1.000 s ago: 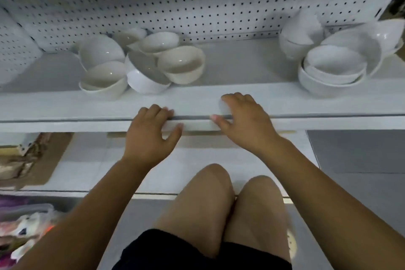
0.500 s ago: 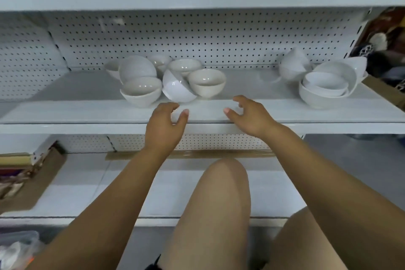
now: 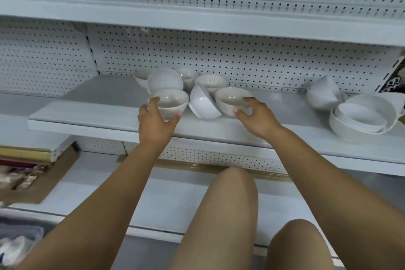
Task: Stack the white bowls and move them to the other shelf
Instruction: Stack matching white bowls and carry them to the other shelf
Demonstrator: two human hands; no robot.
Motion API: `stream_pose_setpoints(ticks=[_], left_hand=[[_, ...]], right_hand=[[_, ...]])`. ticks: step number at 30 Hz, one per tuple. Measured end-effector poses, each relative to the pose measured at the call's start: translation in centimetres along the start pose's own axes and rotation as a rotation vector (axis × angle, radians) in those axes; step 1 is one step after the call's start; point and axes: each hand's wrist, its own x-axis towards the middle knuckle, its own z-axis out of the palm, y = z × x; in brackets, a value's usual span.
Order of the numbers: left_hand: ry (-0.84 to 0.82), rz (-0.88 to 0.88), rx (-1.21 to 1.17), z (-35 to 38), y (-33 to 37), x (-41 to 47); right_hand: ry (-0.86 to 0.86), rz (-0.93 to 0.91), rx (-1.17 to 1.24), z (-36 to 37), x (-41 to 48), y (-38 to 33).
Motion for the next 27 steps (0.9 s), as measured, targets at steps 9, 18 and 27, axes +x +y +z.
stream_pose_setpoints(ticks=[9,18,27], left_hand=[[0.090,-0.008,-0.104,2.2,-1.7,1.2],[0.249,-0.038,-0.146,2.9,-1.4,0.2],[0.365,-0.062,-0.262,2.9,-0.5,-2.9]], right_hand=[[0.075,0.016,0.030,2.7,2.5,2.0],[0.274,-0.008,0.210,4.1,2.9,3.1],[0.337,-0.003,0.403,3.5,2.0,3.1]])
